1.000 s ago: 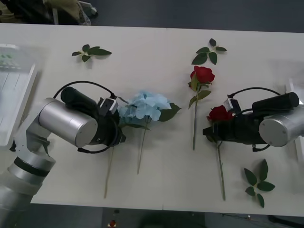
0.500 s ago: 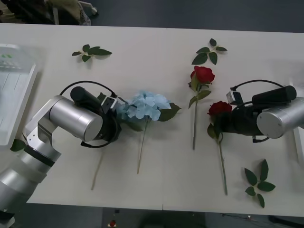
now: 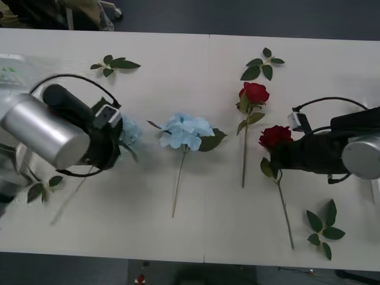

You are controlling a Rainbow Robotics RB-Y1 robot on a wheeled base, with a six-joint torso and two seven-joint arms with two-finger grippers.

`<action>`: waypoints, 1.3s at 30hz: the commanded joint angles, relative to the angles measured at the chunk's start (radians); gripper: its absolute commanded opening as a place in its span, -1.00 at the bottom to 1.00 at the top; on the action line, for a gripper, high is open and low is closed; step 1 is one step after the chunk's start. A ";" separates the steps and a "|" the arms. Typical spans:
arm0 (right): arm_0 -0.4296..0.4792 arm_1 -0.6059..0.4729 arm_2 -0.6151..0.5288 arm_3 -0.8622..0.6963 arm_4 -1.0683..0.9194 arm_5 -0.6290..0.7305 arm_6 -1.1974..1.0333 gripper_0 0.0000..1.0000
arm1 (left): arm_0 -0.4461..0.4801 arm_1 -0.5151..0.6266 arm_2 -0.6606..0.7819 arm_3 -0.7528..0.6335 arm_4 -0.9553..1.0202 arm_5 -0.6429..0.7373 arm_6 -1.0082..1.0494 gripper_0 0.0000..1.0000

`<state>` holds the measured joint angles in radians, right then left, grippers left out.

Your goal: Put the red flowers into the right box and the blue flowers into the left box

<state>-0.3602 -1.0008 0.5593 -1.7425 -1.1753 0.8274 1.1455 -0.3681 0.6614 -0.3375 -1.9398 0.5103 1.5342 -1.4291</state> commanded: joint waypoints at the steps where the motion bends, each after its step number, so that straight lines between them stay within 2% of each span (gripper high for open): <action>1: 0.124 -0.036 -0.348 -0.138 -0.079 0.157 -0.015 -1.00 | 0.035 0.116 0.184 -0.185 -0.007 0.190 -0.137 -1.00; 5: 0.133 -0.045 -0.585 -0.157 -0.081 0.358 -0.001 -1.00 | 0.052 0.227 0.307 -0.202 -0.055 0.265 -0.352 -1.00; 8: 0.129 -0.087 -0.651 -0.114 -0.069 0.398 0.014 -1.00 | 0.064 0.265 0.384 -0.134 -0.127 0.247 -0.470 -1.00; 12: 0.125 -0.137 -0.668 0.001 0.017 0.375 0.138 -1.00 | 0.063 0.274 0.431 0.016 -0.237 0.161 -0.565 -1.00; 17: 0.112 -0.156 -0.664 0.175 0.135 0.314 0.280 -1.00 | 0.064 0.273 0.431 0.248 -0.322 -0.002 -0.576 -1.00; 21: 0.092 -0.156 -0.624 0.314 0.215 0.190 0.353 -1.00 | 0.064 0.274 0.431 0.456 -0.319 -0.192 -0.576 -1.00; 24: 0.069 -0.157 -0.572 0.417 0.244 0.078 0.356 -1.00 | 0.064 0.274 0.416 0.548 -0.271 -0.287 -0.577 -0.89; 25: 0.061 -0.159 -0.561 0.434 0.250 0.062 0.358 -1.00 | 0.064 0.274 0.410 0.556 -0.262 -0.295 -0.577 -0.74; 26: 0.038 -0.159 -0.533 0.480 0.256 0.029 0.362 -1.00 | 0.063 0.274 0.400 0.562 -0.257 -0.306 -0.577 -0.18; 28: 0.015 -0.157 -0.509 0.520 0.263 0.010 0.367 -1.00 | 0.064 0.274 0.399 0.561 -0.257 -0.306 -0.576 0.23; 29: -0.008 -0.154 -0.481 0.557 0.266 -0.008 0.369 -1.00 | 0.063 0.274 0.397 0.558 -0.249 -0.306 -0.577 0.51; 30: -0.023 -0.156 -0.457 0.594 0.269 -0.027 0.375 -1.00 | 0.064 0.274 0.399 0.552 -0.236 -0.306 -0.577 0.67; 31: -0.031 -0.156 -0.441 0.610 0.270 -0.036 0.376 -1.00 | 0.064 0.274 0.399 0.550 -0.226 -0.309 -0.579 0.74; 32: -0.040 -0.156 -0.423 0.632 0.276 -0.051 0.379 -0.84 | 0.063 0.274 0.399 0.547 -0.217 -0.306 -0.582 0.80; 33: -0.043 -0.154 -0.415 0.640 0.281 -0.059 0.381 -0.59 | 0.063 0.274 0.399 0.547 -0.211 -0.306 -0.585 0.83; 35: -0.052 -0.156 -0.386 0.664 0.283 -0.083 0.384 0.10 | 0.064 0.277 0.400 0.541 -0.165 -0.304 -0.594 0.91; 38: -0.052 -0.151 -0.378 0.673 0.278 -0.091 0.385 0.45 | 0.067 0.291 0.431 0.510 -0.055 -0.263 -0.637 0.94; 39: -0.052 -0.150 -0.378 0.673 0.276 -0.091 0.387 0.47 | 0.067 0.293 0.445 0.501 -0.027 -0.244 -0.649 0.94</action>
<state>-0.4032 -1.1439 0.2044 -1.0699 -0.8944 0.7407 1.4930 -0.3031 0.9269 0.0496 -1.3832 0.4240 1.2491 -1.9844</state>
